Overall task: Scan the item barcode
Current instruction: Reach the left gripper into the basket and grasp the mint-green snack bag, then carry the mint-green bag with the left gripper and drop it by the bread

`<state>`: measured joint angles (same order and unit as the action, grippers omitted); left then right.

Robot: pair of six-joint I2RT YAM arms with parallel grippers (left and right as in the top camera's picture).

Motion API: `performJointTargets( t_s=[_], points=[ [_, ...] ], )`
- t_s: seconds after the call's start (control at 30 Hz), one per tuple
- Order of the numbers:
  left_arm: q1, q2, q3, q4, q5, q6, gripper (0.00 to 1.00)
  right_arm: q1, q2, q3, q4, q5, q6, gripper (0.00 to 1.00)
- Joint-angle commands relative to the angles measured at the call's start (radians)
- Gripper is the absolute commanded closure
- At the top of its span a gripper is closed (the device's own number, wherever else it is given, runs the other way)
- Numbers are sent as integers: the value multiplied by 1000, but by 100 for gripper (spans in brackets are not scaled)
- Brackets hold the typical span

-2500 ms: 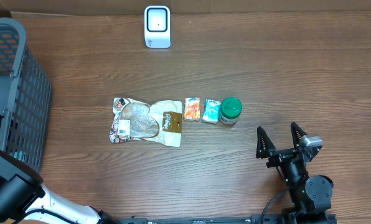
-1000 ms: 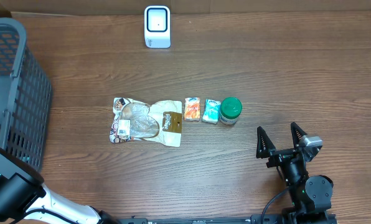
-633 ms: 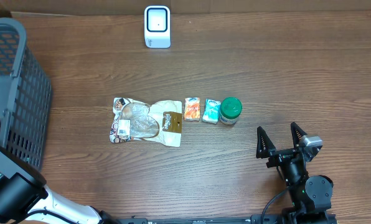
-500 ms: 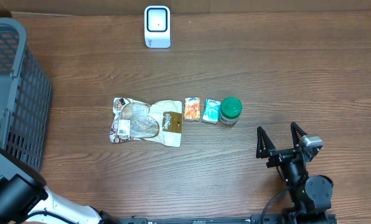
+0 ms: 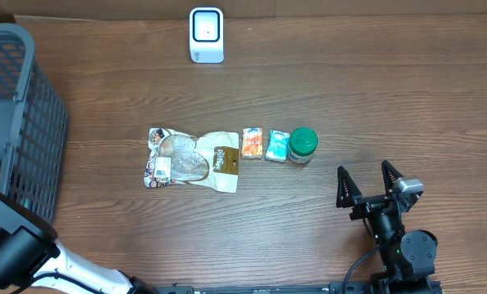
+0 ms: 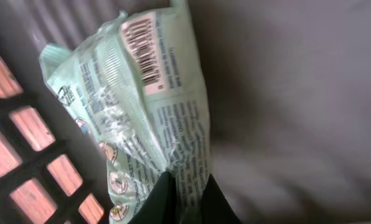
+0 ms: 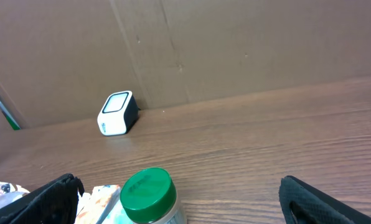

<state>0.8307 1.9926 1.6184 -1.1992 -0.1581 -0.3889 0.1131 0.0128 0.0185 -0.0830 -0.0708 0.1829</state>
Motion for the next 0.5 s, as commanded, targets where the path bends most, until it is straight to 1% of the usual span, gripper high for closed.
performJointTargets(
  t_s=[0.0, 0.13, 0.23, 0.37, 0.47],
  points=[
    [-29, -16, 230, -65, 63, 1, 96, 5, -10, -10, 3, 6, -5, 0],
    [-79, -36, 452, -155, 84, 14, 96, 5, -10, -10, 3, 6, -5, 0],
    [-145, -64, 610, -210, 111, 35, 96, 5, -10, -10, 3, 6, -5, 0],
    [-267, -121, 744, -249, 111, 76, 96, 5, -10, -10, 3, 6, -5, 0],
    [-381, -175, 772, -251, 110, 94, 95, 5, -10, -10, 3, 6, -5, 0]
  ],
)
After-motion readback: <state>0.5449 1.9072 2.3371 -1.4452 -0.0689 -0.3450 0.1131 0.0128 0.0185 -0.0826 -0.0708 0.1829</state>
